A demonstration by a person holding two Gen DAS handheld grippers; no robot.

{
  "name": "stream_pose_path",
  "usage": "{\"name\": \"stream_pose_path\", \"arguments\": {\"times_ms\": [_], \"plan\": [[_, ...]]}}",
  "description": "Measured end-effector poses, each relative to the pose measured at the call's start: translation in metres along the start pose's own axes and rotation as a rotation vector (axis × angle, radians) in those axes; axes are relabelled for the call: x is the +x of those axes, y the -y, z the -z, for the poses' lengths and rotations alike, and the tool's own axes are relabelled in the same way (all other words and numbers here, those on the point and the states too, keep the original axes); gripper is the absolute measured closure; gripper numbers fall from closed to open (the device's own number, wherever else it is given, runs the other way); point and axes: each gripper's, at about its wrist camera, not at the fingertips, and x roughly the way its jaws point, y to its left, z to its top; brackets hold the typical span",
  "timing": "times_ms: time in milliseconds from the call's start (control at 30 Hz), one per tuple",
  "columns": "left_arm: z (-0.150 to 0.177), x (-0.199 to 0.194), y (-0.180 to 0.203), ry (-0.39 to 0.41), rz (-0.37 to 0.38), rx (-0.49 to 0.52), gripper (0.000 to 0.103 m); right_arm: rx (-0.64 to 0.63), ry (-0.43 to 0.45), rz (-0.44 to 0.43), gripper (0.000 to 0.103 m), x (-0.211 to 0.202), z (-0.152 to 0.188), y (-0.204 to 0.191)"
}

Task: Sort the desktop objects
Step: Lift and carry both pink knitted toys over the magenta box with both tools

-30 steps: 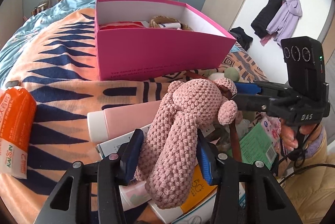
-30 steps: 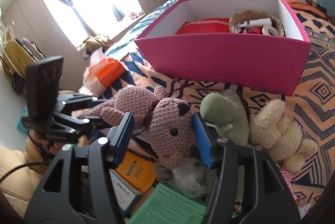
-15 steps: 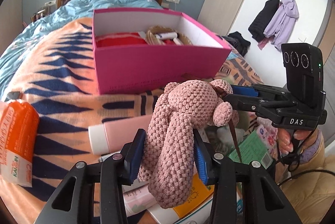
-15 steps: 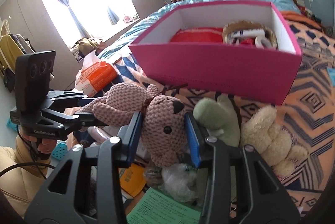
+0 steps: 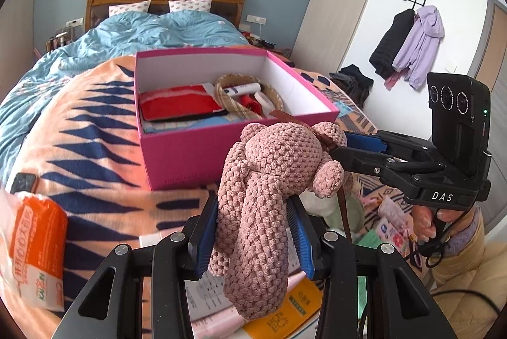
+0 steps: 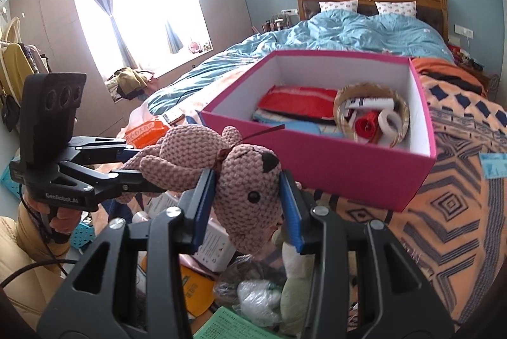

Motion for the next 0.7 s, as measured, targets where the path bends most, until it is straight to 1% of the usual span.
{"name": "stream_pose_path", "arguments": {"times_ms": [267, 700], "plan": [[-0.019, 0.000, -0.001, 0.024, -0.005, 0.005, 0.060, -0.021, 0.036, 0.018, 0.059, -0.003, -0.021, 0.005], [-0.045, 0.005, -0.007, 0.052, -0.027, 0.011, 0.060, -0.040, 0.069, 0.035, 0.059, 0.003, -0.048, 0.015]]}}
